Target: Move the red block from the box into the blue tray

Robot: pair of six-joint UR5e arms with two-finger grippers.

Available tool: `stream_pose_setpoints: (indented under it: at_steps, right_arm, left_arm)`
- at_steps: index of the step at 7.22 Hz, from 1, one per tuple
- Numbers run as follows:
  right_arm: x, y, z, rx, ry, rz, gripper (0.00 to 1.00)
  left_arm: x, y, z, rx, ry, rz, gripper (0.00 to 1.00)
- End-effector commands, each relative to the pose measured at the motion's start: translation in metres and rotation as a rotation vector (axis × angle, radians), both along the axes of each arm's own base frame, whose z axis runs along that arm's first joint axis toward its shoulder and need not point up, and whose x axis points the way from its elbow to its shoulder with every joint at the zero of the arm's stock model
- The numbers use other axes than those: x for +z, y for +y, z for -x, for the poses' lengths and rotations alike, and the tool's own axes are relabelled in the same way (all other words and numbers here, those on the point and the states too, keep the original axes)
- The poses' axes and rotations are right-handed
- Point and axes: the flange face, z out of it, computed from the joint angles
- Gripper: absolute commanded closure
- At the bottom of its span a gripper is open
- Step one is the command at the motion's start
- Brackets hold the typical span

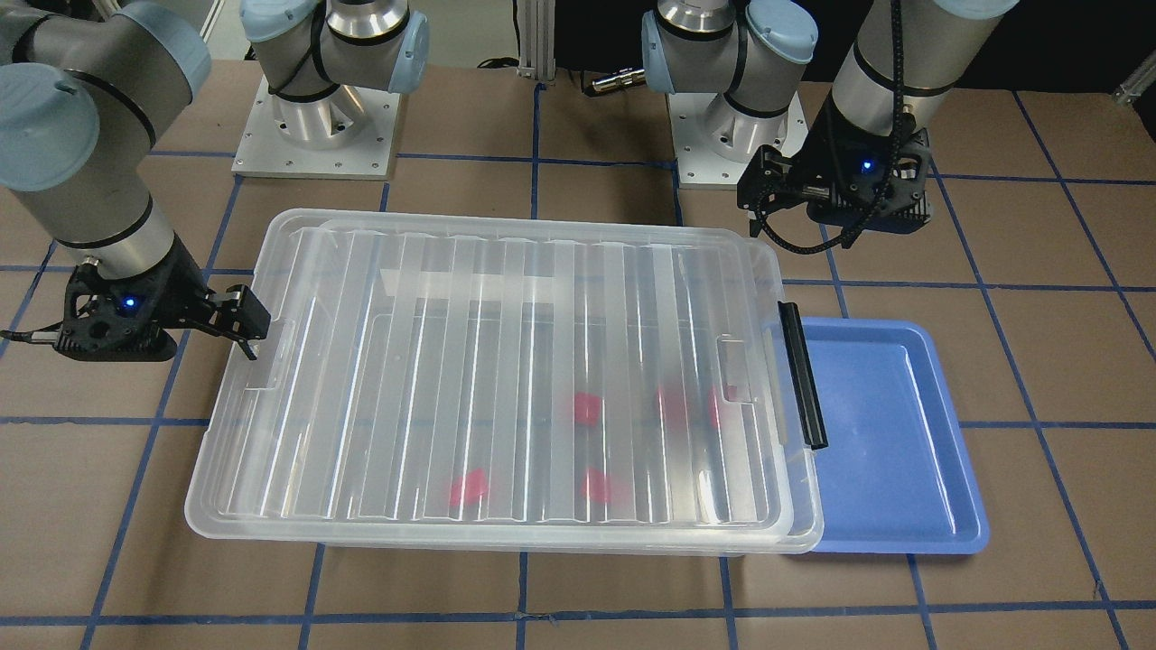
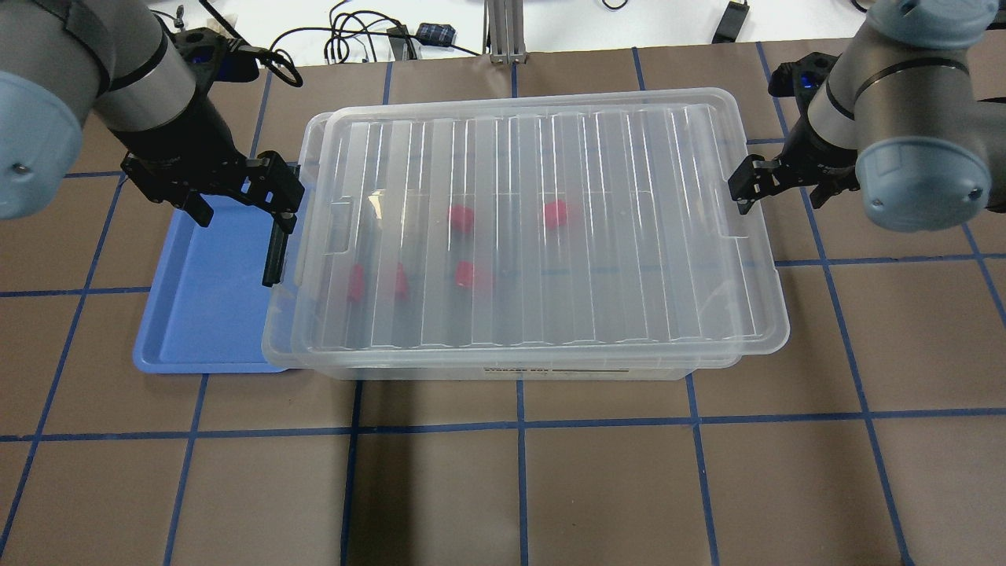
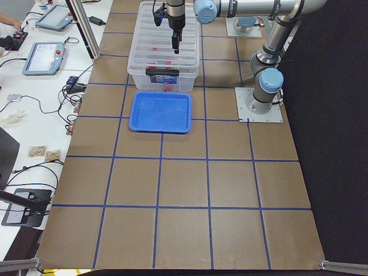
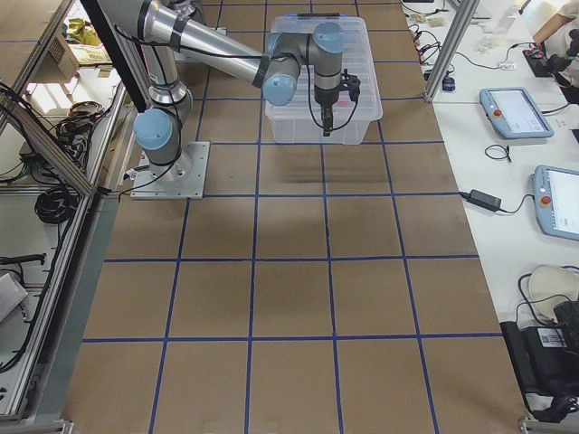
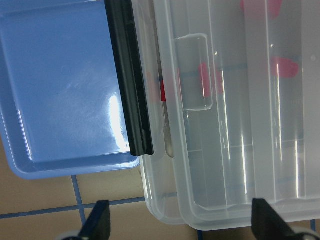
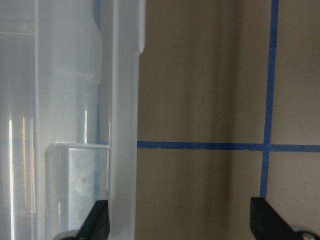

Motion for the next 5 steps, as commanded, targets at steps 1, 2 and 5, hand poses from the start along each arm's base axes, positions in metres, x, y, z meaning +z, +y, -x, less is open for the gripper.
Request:
stream_pose_setpoints:
  at_steps: [1, 2, 5]
  right_arm:
    - [0.000, -0.001, 0.029, 0.004, 0.005, -0.001, 0.00]
    - [-0.001, -0.003, 0.039, 0.033, 0.010, 0.004, 0.00]
    - [0.001, -0.002, 0.086, 0.070, 0.025, 0.017, 0.00]
  left_arm:
    - [0.000, -0.001, 0.000, -0.005, 0.001, 0.003, 0.00]
    - [-0.001, -0.001, -0.001, -0.005, 0.000, -0.004, 0.00]
    - [-0.002, -0.003, -0.001, -0.005, 0.003, 0.003, 0.00]
